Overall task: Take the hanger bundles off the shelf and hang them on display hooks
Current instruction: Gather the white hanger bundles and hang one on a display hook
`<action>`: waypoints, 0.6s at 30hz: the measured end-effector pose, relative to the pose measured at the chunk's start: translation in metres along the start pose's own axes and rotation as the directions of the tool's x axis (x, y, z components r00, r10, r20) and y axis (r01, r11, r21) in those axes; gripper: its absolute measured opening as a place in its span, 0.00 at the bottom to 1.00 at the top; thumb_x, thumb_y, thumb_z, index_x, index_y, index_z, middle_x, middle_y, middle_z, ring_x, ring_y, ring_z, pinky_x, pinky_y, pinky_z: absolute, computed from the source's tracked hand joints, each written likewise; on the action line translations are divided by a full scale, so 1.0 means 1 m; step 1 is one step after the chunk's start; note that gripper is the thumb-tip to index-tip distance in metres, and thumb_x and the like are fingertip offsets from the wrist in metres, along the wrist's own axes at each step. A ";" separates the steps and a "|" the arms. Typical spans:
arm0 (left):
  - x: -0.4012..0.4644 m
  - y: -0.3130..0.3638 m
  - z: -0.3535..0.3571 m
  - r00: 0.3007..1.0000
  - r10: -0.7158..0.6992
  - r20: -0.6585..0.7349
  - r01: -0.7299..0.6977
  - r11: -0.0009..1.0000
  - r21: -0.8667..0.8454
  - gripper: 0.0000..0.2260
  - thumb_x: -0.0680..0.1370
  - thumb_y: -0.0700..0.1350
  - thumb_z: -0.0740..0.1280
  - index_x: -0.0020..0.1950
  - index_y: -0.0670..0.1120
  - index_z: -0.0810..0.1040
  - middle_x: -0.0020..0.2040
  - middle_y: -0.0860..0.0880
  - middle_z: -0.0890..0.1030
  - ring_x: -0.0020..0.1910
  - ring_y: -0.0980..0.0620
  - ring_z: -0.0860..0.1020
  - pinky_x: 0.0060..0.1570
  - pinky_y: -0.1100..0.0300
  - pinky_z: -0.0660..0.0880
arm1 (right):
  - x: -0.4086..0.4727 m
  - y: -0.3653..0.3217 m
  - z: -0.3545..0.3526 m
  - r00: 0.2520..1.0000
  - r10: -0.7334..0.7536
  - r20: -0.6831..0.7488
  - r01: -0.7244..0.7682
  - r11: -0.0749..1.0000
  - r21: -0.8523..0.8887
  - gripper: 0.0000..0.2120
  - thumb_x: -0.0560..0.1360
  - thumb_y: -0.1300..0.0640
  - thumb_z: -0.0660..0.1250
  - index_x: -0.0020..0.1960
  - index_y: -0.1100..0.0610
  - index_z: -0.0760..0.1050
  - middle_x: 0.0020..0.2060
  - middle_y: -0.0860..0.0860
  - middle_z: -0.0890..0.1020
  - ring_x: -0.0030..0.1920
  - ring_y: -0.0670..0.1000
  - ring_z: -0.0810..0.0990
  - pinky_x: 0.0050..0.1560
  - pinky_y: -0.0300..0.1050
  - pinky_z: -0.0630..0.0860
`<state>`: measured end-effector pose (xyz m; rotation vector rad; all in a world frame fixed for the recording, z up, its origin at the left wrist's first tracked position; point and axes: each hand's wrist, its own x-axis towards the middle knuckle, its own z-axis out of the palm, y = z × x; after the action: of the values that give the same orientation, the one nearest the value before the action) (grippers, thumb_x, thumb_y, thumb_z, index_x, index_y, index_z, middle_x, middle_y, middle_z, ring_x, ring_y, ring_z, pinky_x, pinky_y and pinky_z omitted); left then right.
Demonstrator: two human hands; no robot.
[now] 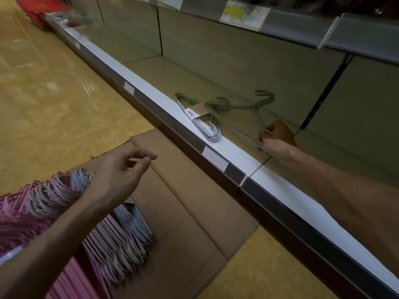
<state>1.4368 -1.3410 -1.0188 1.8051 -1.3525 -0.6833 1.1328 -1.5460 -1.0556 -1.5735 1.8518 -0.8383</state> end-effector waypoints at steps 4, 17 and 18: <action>-0.005 0.006 -0.011 0.999 -0.011 -0.031 0.010 1.000 -0.025 0.08 0.82 0.48 0.62 0.54 0.55 0.81 0.53 0.55 0.81 0.52 0.60 0.78 0.48 0.60 0.75 | -0.014 -0.019 0.005 0.994 -0.025 0.111 0.011 0.992 0.123 0.06 0.80 0.58 0.66 0.48 0.55 0.68 0.44 0.60 0.83 0.29 0.50 0.84 0.27 0.39 0.77; -0.019 0.024 -0.056 0.977 0.055 -0.206 -0.061 0.998 -0.019 0.08 0.81 0.46 0.66 0.58 0.53 0.81 0.52 0.54 0.83 0.54 0.55 0.80 0.55 0.56 0.77 | -0.111 -0.085 0.064 0.870 -0.296 0.395 0.141 0.915 0.377 0.10 0.79 0.58 0.68 0.49 0.58 0.66 0.43 0.62 0.79 0.34 0.57 0.82 0.26 0.51 0.81; -0.019 0.024 -0.059 0.974 0.064 -0.218 -0.068 0.998 -0.013 0.09 0.81 0.45 0.66 0.60 0.52 0.81 0.52 0.53 0.83 0.54 0.55 0.80 0.54 0.58 0.77 | -0.119 -0.088 0.069 0.853 -0.323 0.411 0.162 0.911 0.379 0.09 0.79 0.58 0.67 0.49 0.58 0.67 0.43 0.62 0.79 0.34 0.56 0.82 0.26 0.49 0.81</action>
<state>1.4640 -1.3118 -0.9661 1.7545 -1.2481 -0.4472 1.2589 -1.4452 -1.0299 -1.6333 1.1168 -0.7479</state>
